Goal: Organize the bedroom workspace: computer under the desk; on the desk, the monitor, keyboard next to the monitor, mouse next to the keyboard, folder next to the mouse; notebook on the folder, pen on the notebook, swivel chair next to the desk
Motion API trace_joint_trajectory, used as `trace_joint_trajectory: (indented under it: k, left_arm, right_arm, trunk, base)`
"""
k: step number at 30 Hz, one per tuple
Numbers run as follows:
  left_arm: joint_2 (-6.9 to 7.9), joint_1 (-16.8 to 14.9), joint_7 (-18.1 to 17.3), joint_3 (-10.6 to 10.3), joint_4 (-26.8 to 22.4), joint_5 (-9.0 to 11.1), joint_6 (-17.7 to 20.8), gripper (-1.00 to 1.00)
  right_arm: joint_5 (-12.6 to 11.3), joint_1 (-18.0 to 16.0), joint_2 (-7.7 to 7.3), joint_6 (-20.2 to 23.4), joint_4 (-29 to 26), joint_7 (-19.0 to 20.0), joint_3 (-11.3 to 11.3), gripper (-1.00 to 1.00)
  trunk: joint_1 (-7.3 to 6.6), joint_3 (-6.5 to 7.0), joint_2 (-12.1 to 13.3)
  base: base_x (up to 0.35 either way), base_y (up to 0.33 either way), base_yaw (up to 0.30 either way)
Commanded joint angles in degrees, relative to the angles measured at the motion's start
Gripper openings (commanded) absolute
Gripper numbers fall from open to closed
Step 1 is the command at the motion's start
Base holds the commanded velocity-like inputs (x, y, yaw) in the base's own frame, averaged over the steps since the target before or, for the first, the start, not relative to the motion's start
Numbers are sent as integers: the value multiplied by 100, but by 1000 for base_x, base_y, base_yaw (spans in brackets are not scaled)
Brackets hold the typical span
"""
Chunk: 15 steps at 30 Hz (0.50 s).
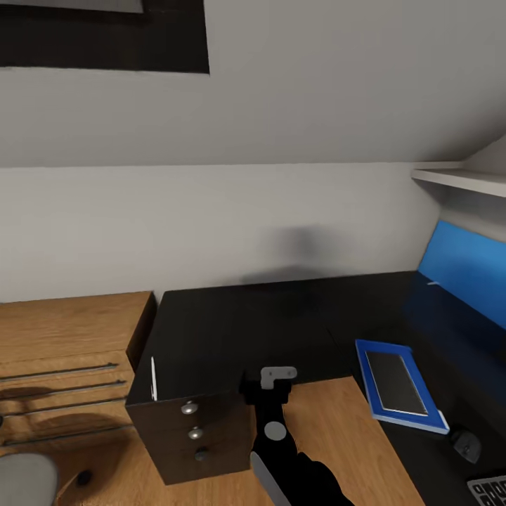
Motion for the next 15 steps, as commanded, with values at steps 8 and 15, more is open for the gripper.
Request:
trace_joint_trajectory:
  k: [8, 15]
  left_arm:
    - [-3, 3, 21, 7, -10, 44, -5, 100]
    - [-3, 3, 24, 7, -10, 43, -5, 100]
  right_arm:
    - [-1, -7, 0, 29, 4, -39, 40, 100]
    - [2, -7, 0, 24, 60, -34, 49, 100]
  trunk:
    - [1, -6, -5]
    - [1, -6, -5]
  base:
    - [0, 0, 290]
    - [0, 0, 290]
